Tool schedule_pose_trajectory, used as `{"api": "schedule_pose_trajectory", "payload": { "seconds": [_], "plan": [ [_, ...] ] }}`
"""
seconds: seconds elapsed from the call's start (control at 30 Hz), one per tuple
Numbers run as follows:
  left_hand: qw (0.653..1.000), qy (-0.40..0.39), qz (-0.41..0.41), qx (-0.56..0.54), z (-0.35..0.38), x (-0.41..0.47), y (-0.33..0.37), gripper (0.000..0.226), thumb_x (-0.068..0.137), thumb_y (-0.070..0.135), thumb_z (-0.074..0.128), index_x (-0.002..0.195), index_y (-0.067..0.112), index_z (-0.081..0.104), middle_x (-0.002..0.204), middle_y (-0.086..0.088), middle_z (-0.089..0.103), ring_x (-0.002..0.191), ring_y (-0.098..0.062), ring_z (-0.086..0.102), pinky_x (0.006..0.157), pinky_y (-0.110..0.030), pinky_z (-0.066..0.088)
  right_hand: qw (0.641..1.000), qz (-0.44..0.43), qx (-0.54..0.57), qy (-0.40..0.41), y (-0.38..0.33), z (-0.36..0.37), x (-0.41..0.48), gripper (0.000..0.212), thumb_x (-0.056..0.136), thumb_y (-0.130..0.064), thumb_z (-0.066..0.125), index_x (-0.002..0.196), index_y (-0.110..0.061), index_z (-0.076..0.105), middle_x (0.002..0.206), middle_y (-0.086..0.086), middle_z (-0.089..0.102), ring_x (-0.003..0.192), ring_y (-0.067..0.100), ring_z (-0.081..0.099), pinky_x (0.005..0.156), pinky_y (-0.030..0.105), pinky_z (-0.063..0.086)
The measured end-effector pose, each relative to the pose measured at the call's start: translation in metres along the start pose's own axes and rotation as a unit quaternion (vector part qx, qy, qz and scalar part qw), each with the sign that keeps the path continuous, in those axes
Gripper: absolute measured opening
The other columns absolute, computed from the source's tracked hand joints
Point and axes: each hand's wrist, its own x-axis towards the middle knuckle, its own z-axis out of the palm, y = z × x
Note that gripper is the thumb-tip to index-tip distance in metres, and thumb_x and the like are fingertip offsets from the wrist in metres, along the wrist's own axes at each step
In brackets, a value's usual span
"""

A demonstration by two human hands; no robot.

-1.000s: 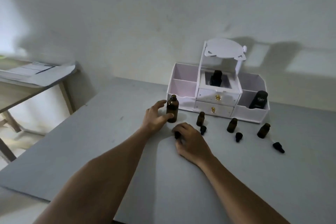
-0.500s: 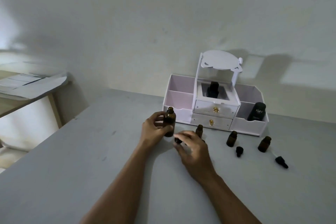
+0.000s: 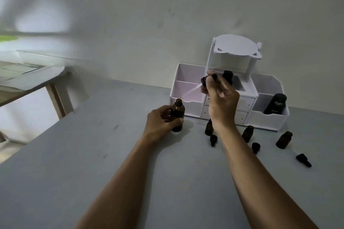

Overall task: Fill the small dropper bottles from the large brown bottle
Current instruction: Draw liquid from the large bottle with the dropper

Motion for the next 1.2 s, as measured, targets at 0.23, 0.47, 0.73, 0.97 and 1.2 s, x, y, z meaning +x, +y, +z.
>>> {"api": "schedule_pose_trajectory", "payload": {
  "seconds": [0.23, 0.47, 0.73, 0.97, 1.2],
  "plan": [
    [1.000, 0.008, 0.007, 0.017, 0.000, 0.000, 0.001, 0.048, 0.074, 0.021, 0.087, 0.120, 0.019, 0.072, 0.104, 0.004, 0.075, 0.089, 0.000, 0.072, 0.081, -0.014, 0.054, 1.000, 0.006, -0.011, -0.006, 0.007, 0.003, 0.003, 0.022, 0.096, -0.014, 0.064, 0.116, -0.007, 0.069, 0.094, 0.001, 0.073, 0.084, 0.015, 0.072, 0.079, 0.027, 0.061],
    [1.000, 0.005, 0.006, 0.024, 0.000, 0.002, 0.001, 0.052, 0.075, 0.022, 0.086, 0.124, 0.018, 0.069, 0.109, 0.001, 0.074, 0.096, -0.006, 0.071, 0.082, -0.013, 0.055, 0.996, -0.006, -0.063, -0.066, 0.000, 0.012, 0.017, 0.020, 0.097, -0.022, 0.064, 0.116, -0.019, 0.070, 0.102, 0.005, 0.073, 0.086, 0.014, 0.071, 0.081, 0.030, 0.061],
    [1.000, 0.009, 0.004, 0.021, 0.000, 0.003, -0.001, 0.054, 0.073, 0.024, 0.087, 0.124, 0.019, 0.070, 0.109, 0.001, 0.075, 0.097, -0.008, 0.071, 0.082, -0.014, 0.054, 0.995, -0.011, -0.077, -0.070, 0.003, 0.019, 0.024, 0.020, 0.096, -0.025, 0.064, 0.115, -0.022, 0.070, 0.102, 0.003, 0.074, 0.084, 0.014, 0.071, 0.078, 0.028, 0.061],
    [1.000, 0.009, 0.006, 0.017, 0.001, 0.003, -0.001, 0.054, 0.074, 0.024, 0.087, 0.124, 0.019, 0.069, 0.110, 0.002, 0.075, 0.096, -0.006, 0.071, 0.082, -0.013, 0.054, 0.986, -0.005, -0.133, -0.103, 0.019, 0.022, 0.019, 0.018, 0.097, -0.029, 0.063, 0.113, -0.025, 0.071, 0.100, -0.001, 0.074, 0.085, 0.016, 0.071, 0.083, 0.036, 0.062],
    [1.000, 0.008, 0.014, 0.010, 0.002, 0.002, -0.002, 0.048, 0.074, 0.025, 0.085, 0.120, 0.023, 0.071, 0.106, 0.004, 0.076, 0.093, -0.008, 0.073, 0.089, -0.028, 0.059, 0.975, 0.008, -0.177, -0.132, 0.047, 0.025, -0.004, 0.024, 0.096, -0.030, 0.063, 0.118, -0.022, 0.070, 0.112, -0.004, 0.072, 0.101, 0.007, 0.068, 0.084, 0.022, 0.057]
  ]
}}
